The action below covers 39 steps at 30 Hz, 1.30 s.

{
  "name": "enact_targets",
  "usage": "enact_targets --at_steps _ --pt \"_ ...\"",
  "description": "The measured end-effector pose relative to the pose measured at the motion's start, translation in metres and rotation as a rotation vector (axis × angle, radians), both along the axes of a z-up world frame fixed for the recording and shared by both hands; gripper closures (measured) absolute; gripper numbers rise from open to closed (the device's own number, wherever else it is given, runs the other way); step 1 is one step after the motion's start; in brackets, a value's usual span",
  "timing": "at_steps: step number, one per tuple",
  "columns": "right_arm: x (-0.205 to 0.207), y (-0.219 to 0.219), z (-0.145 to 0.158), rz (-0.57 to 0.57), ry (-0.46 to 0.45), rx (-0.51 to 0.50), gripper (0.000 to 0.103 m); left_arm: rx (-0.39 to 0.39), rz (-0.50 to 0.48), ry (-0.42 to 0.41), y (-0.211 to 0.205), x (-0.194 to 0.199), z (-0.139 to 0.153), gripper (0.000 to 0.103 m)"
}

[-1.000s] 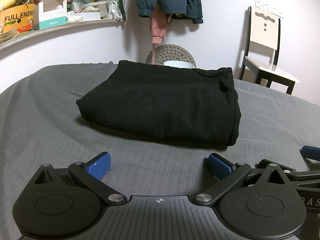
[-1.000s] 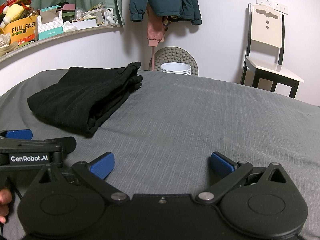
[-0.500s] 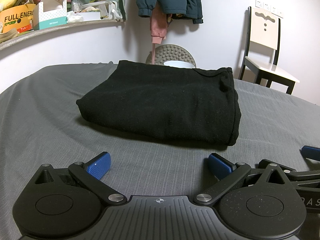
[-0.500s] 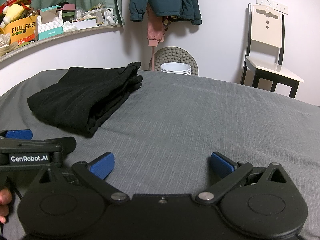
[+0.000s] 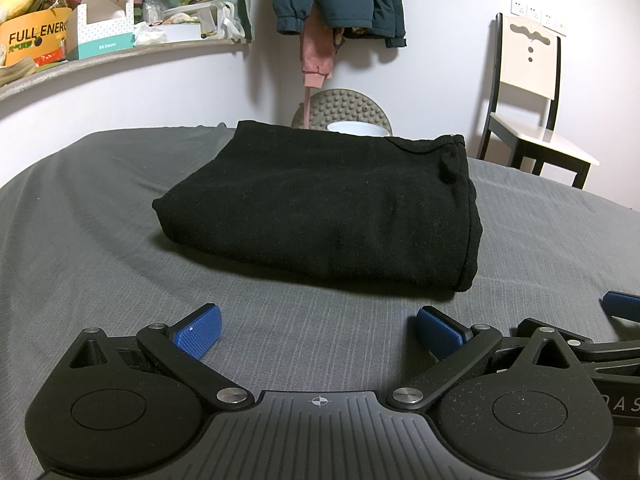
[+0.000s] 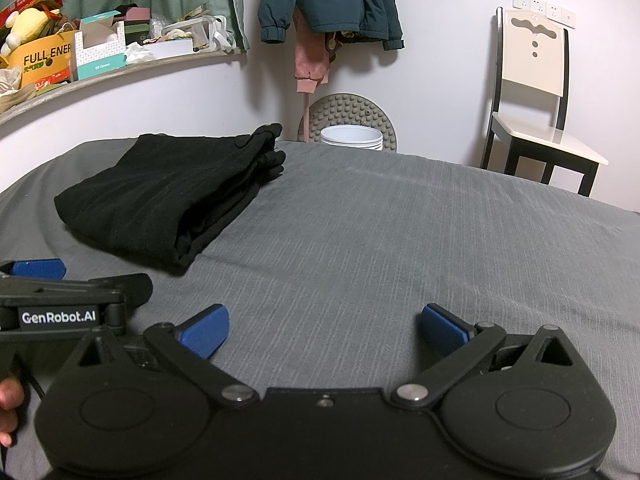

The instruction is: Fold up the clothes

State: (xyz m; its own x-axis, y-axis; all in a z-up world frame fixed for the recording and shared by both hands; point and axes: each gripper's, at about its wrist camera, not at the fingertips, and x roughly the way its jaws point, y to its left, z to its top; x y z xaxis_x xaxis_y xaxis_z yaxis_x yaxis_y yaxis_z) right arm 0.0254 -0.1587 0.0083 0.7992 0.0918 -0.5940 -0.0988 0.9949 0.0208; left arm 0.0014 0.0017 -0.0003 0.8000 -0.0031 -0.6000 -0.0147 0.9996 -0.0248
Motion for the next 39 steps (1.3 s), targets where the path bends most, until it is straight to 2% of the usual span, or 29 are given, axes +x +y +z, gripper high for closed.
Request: enact_targets --at_steps 29,34,36,39 --pt "0.000 0.000 0.001 0.000 0.001 0.012 0.000 0.009 0.008 -0.002 -0.004 -0.002 0.001 0.000" --pt "-0.015 -0.008 0.014 -0.071 -0.119 0.025 0.000 0.012 0.006 -0.017 -0.005 -0.005 0.006 0.000" --pt "-0.027 -0.016 0.028 -0.088 -0.201 0.024 0.000 0.031 0.012 -0.072 -0.007 -0.012 0.015 0.000" --pt "-0.051 -0.030 0.057 -0.126 -0.359 0.013 0.000 0.032 -0.010 -0.219 -0.011 -0.027 0.046 0.000"
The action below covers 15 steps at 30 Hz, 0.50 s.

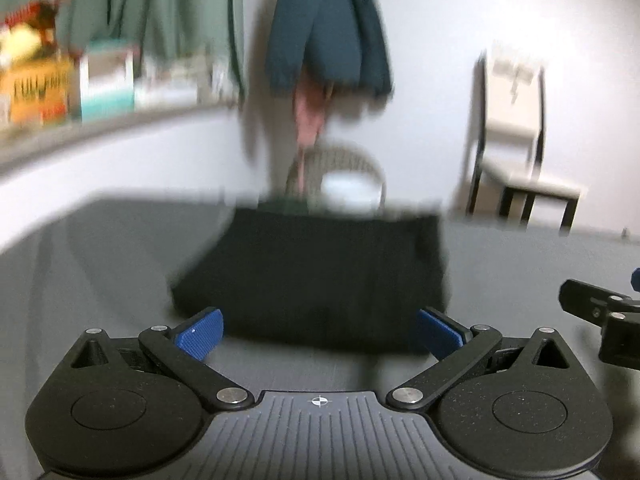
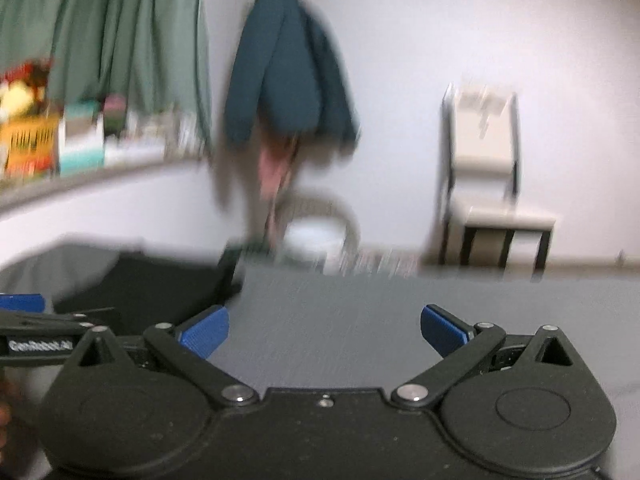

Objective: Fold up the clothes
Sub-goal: 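Turn both tools away from the bed toward the pink garment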

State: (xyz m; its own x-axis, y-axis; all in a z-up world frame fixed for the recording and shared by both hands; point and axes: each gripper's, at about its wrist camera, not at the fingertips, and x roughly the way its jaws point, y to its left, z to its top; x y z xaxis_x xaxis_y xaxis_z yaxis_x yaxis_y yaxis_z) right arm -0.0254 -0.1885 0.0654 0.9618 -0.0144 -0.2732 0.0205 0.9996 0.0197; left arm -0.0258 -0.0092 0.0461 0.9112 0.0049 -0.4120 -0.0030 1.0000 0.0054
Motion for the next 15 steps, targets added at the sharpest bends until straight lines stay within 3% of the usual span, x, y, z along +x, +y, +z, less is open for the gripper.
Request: enact_targets --at_steps 3,6,10,15 --pt "-0.033 -0.004 0.037 -0.048 -0.188 -0.065 0.000 -0.030 -0.021 -0.145 -0.006 -0.021 0.040 0.000" --pt "-0.071 -0.006 0.075 -0.052 -0.350 -0.135 0.000 -0.024 -0.054 -0.219 -0.019 -0.046 0.086 0.000" --pt "-0.114 -0.015 0.126 -0.035 -0.444 -0.122 0.000 -0.036 -0.086 -0.301 -0.029 -0.092 0.149 0.000" --pt "-0.156 -0.037 0.166 0.037 -0.500 0.024 0.000 -0.096 -0.161 -0.395 -0.020 -0.164 0.226 0.000"
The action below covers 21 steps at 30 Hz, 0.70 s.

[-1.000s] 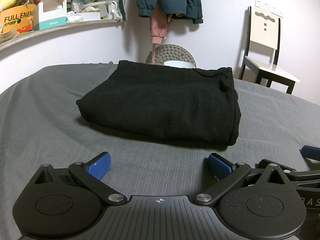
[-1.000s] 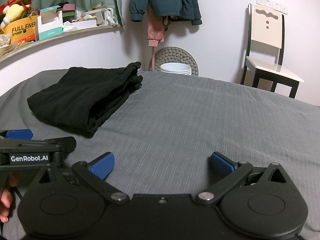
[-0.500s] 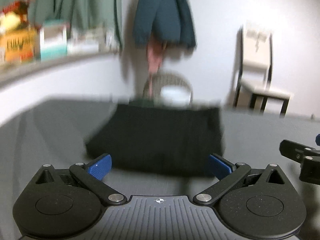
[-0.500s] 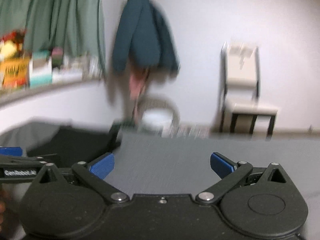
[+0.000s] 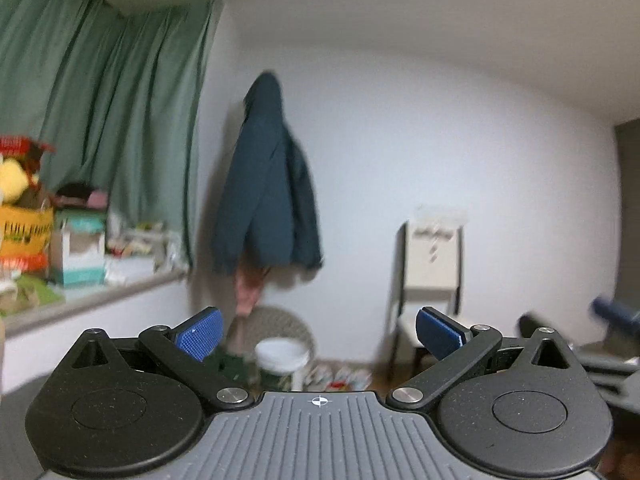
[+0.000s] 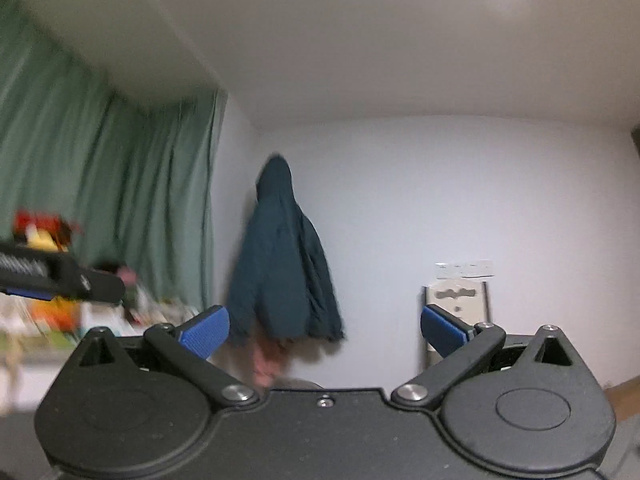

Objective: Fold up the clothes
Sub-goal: 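Turn both tools away from the bed toward the pink garment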

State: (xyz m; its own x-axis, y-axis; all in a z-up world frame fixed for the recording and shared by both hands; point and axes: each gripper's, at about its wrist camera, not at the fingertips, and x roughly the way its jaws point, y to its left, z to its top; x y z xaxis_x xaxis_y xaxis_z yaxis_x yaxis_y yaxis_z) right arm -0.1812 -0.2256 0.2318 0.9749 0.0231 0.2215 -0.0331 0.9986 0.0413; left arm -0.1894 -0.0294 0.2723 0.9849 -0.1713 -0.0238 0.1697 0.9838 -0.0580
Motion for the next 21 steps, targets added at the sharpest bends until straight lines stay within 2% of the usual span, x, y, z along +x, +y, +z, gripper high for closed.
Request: enact_targets --at_steps 3,5,8,11,14,18,21 --pt "-0.019 -0.012 0.004 0.111 -0.029 0.067 0.000 -0.016 -0.068 -0.030 0.019 -0.043 0.036 0.000" --pt "-0.025 -0.018 -0.006 0.198 -0.032 0.089 0.000 -0.031 -0.101 -0.037 0.039 -0.073 0.055 0.000" --pt "-0.030 -0.023 -0.027 0.300 0.005 0.129 0.000 -0.039 -0.056 -0.038 0.076 -0.110 0.070 0.000" --pt "-0.032 -0.027 -0.051 0.356 0.084 0.167 0.000 0.041 0.071 -0.016 0.109 -0.148 0.080 0.000" --pt "-0.025 -0.026 -0.071 0.331 0.186 0.113 0.000 0.125 0.264 0.053 0.144 -0.179 0.083 0.000" --pt "-0.018 -0.031 -0.086 0.317 0.314 0.161 0.000 0.160 0.459 0.166 0.191 -0.223 0.074 0.000" --pt "-0.017 -0.028 -0.094 0.297 0.334 0.144 0.000 0.181 0.616 0.258 0.224 -0.246 0.056 0.000"
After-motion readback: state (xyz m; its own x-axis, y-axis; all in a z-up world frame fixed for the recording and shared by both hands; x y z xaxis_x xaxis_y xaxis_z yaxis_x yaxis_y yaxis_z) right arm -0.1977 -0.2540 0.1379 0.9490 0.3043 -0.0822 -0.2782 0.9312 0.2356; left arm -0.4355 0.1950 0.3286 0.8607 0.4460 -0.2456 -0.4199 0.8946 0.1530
